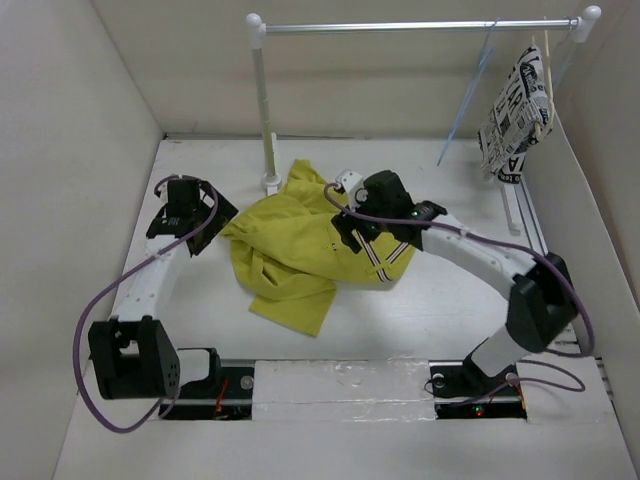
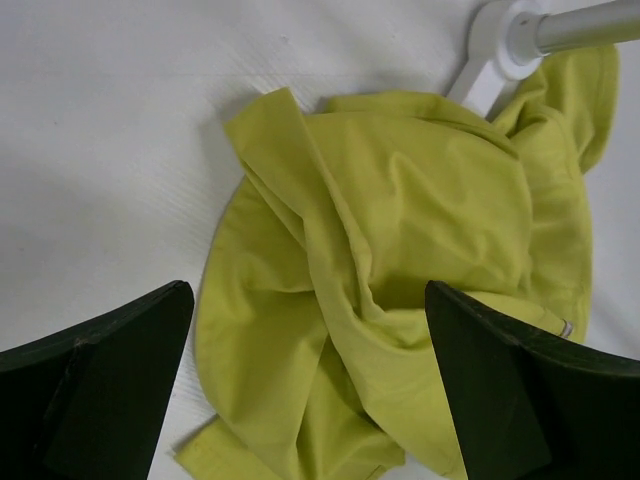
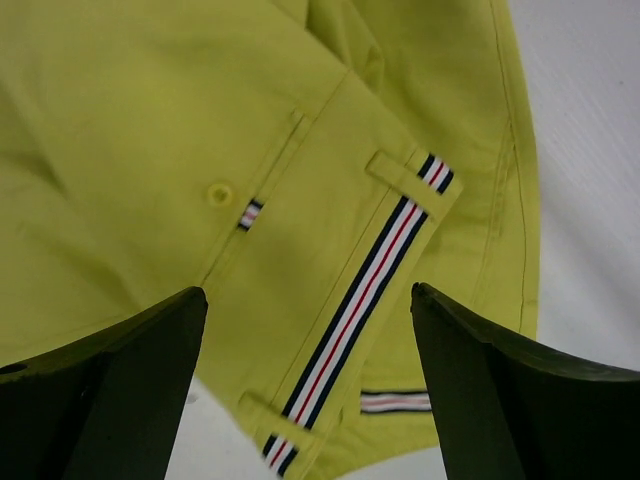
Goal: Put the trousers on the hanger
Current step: Flatten out the trousers at the center of the board.
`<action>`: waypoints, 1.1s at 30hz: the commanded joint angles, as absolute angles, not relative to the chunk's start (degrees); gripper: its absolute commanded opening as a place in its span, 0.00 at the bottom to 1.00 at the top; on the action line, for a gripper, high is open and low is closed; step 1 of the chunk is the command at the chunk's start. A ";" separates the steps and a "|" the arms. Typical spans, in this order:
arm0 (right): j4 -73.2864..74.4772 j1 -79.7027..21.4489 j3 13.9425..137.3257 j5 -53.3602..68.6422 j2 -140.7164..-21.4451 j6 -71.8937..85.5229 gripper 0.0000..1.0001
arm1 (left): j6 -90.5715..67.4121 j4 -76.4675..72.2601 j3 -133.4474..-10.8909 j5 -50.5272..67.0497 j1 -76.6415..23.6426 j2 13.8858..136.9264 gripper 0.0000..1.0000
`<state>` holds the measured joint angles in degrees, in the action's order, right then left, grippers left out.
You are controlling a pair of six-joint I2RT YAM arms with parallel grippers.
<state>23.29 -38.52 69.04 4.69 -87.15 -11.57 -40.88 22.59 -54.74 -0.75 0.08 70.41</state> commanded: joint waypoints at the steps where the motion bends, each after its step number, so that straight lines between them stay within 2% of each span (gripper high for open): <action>1: 15.65 -33.60 75.22 10.97 -94.11 -14.49 0.89 | -41.92 18.02 -54.67 -1.50 0.78 75.30 0.99; 6: 10.81 -28.22 79.88 25.20 -106.32 -15.64 0.91 | -43.85 10.73 -52.47 5.35 2.89 81.55 0.99; 10: 11.25 -27.51 83.49 26.28 -110.91 -16.87 0.91 | -45.00 8.18 -52.82 6.59 2.90 87.18 0.97; 15: 10.37 -26.89 85.78 28.12 -114.95 -16.44 0.86 | -45.44 4.92 -53.52 6.50 2.90 90.43 0.91; 17: 9.67 -26.89 85.78 28.13 -115.93 -16.26 0.67 | -45.35 4.14 -53.96 7.38 2.90 92.10 0.81; 18: 8.88 -26.89 84.74 28.04 -115.75 -16.17 0.61 | -45.18 3.61 -54.05 7.82 2.90 92.63 0.73; 19: 8.01 -26.89 83.77 27.86 -115.23 -15.56 0.43 | -45.18 3.26 -54.14 8.17 2.90 93.33 0.58; 21: 5.98 -26.89 81.57 25.94 -112.51 -14.77 0.17 | -45.26 2.81 -54.31 8.17 2.90 93.69 0.38; 22: 5.98 -27.50 81.39 25.32 -111.72 -14.50 0.04 | -45.26 3.07 -55.01 8.00 2.90 93.78 0.12; 23: 6.41 -28.12 81.65 24.18 -108.58 -14.59 0.00 | -45.09 5.43 -57.89 7.30 2.90 92.56 0.00; 26: 8.08 -28.65 83.14 22.86 -105.05 -14.50 0.00 | -44.30 9.13 -61.42 5.89 2.90 90.89 0.00; 33: 18.62 -29.97 91.76 22.67 -88.11 -15.91 0.00 | -41.93 21.08 -88.02 -1.39 2.90 80.53 0.00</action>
